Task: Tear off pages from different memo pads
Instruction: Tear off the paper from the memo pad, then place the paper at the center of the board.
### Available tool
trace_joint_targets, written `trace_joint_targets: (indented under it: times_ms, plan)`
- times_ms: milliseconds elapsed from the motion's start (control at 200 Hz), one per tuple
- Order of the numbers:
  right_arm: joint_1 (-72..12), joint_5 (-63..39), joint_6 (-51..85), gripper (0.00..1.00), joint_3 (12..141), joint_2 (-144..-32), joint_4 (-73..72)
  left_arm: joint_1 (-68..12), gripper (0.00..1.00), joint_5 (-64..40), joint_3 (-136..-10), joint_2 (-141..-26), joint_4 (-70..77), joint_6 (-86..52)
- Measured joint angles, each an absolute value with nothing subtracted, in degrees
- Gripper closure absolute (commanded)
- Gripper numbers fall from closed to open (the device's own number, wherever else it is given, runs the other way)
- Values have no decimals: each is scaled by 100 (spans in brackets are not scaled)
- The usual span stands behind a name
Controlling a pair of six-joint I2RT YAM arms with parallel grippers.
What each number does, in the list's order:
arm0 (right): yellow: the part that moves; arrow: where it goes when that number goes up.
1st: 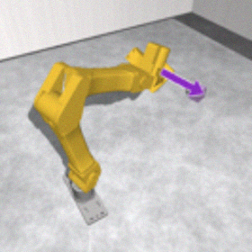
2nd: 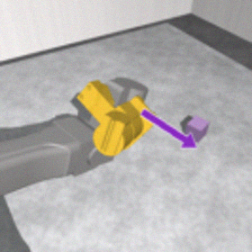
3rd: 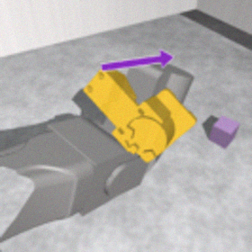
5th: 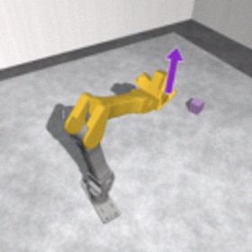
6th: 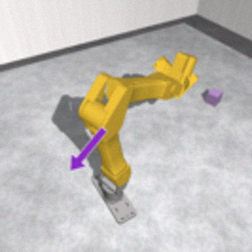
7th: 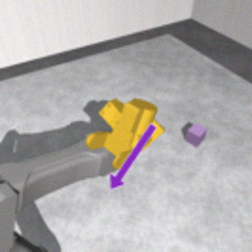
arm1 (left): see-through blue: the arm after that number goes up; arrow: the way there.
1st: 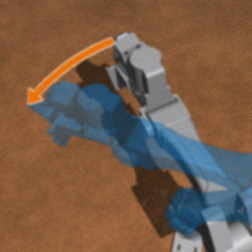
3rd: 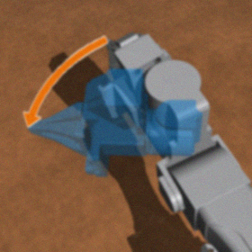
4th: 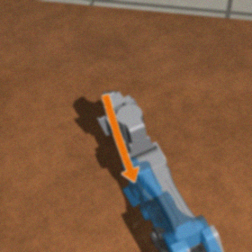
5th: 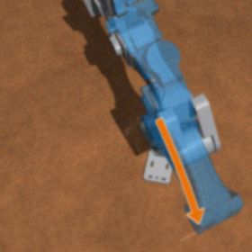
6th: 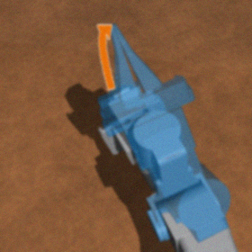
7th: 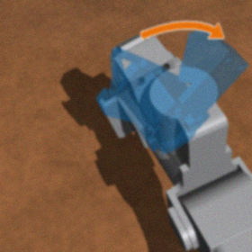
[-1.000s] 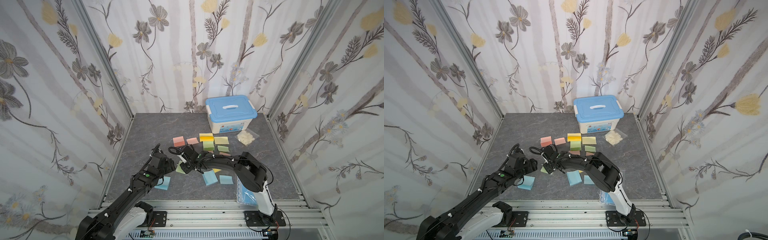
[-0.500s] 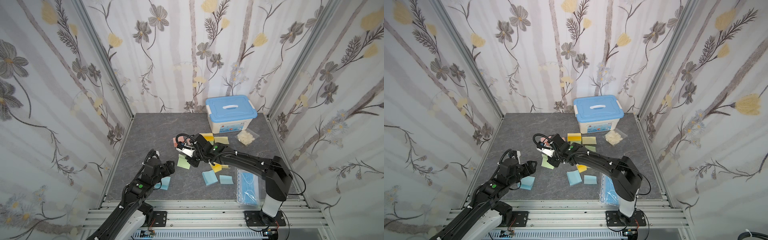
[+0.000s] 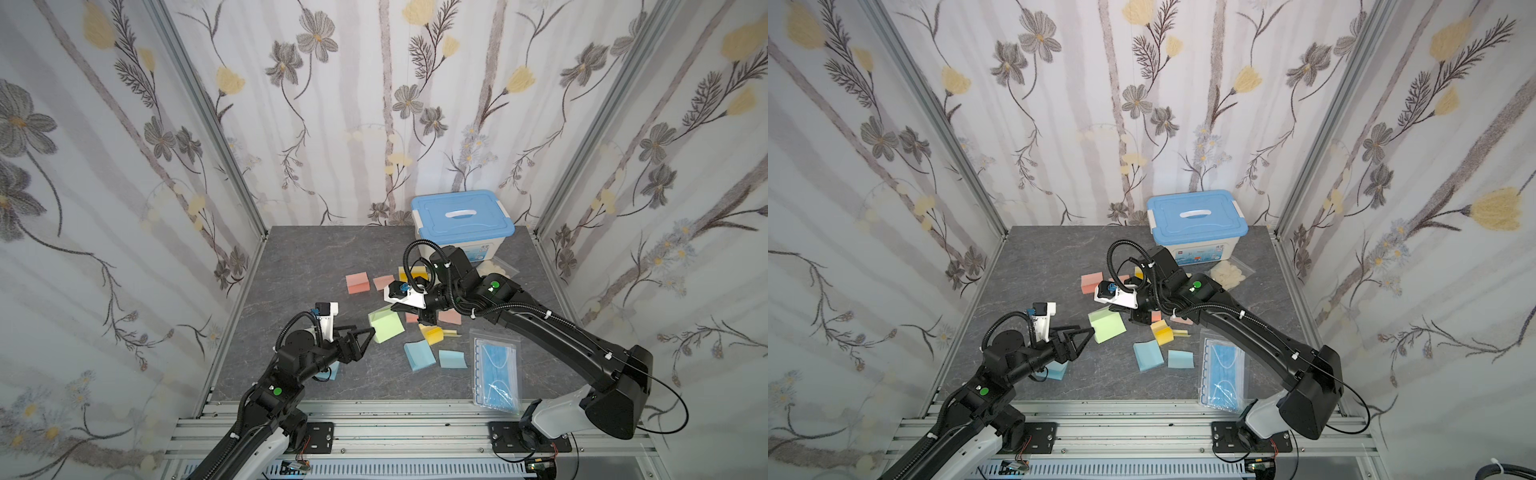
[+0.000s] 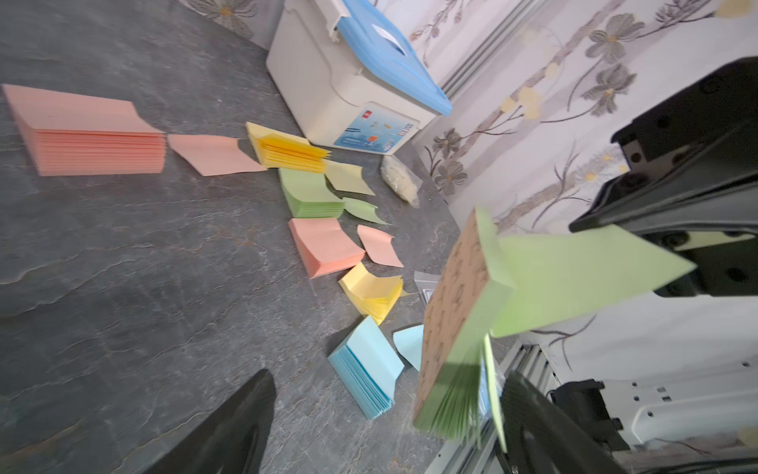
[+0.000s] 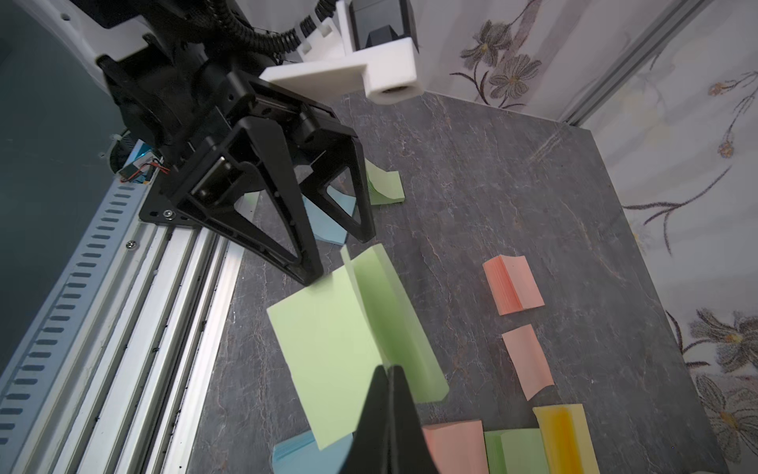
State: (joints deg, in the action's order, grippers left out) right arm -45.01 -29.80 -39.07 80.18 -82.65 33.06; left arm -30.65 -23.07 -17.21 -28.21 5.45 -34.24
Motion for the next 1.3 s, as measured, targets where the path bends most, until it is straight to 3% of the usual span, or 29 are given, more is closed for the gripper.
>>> trace_joint_targets:
  times_ms: [170,290,330,460,580,809,1049,1304]
  plan:
    - [-4482,-3385,-3942,100,8005,-8152,3461,-3413,14,-2541,-1697,-2700,943,-3308]
    - [-4475,-3518,-3876,100,8018,-8110,3577,-3671,22,-2552,-1697,-2781,963,-3166]
    - [-4471,-3579,-3839,100,8040,-8110,3586,-3741,30,-2547,-1702,-2827,947,-3138]
    - [-4460,-3636,-3618,100,8149,-8110,3579,-3907,71,-2366,-1796,-2961,836,-3009]
    - [-4456,-3642,-3457,100,8169,-8134,3579,-3944,100,-2117,-1870,-2952,770,-2939]
    - [-4438,-3234,-3201,100,8075,-8117,3295,-3964,100,-1382,-2038,-2838,226,-2961]
    - [-4405,-1900,-3199,100,7570,-7782,1964,-3948,100,-346,-2458,-3055,-1236,-3197]
    - [-4357,-1339,-4491,100,7732,-9048,1708,-3887,100,663,-3177,-3129,-2856,-3452]
